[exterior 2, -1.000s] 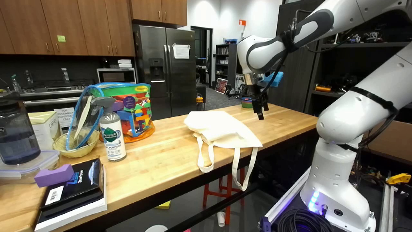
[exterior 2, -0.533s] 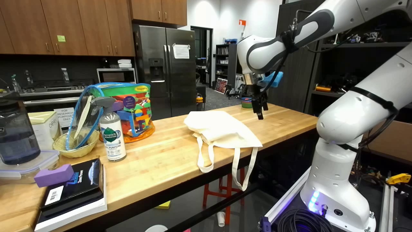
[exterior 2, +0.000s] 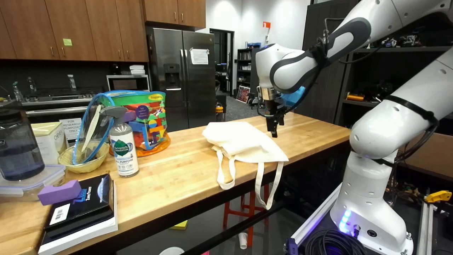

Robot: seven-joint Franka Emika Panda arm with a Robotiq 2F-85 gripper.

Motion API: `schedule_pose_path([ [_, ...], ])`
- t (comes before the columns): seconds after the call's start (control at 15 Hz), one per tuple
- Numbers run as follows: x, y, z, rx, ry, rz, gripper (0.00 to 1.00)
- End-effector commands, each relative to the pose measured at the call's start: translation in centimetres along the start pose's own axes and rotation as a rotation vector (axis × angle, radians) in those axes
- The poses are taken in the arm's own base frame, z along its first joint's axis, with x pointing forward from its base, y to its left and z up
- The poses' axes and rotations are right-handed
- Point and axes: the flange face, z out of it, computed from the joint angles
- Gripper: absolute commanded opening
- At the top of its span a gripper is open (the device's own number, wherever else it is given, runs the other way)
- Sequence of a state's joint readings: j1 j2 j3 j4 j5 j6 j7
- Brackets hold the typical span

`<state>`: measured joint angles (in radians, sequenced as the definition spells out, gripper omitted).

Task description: Wipe the table using the shopping bag

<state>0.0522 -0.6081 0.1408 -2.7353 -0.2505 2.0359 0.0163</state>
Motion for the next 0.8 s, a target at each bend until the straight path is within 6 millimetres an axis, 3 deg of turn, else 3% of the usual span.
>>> schedule_pose_path([
  [0.0, 0.7, -2.0, -0.3, -0.049, 0.081, 0.005, 1.0],
  [0.33, 2.3, -5.5, 0.0, -0.066, 0.147, -0.053, 1.0],
  [0.73, 4.1, -8.9, 2.2, -0.135, 0.184, -0.134, 1.0],
])
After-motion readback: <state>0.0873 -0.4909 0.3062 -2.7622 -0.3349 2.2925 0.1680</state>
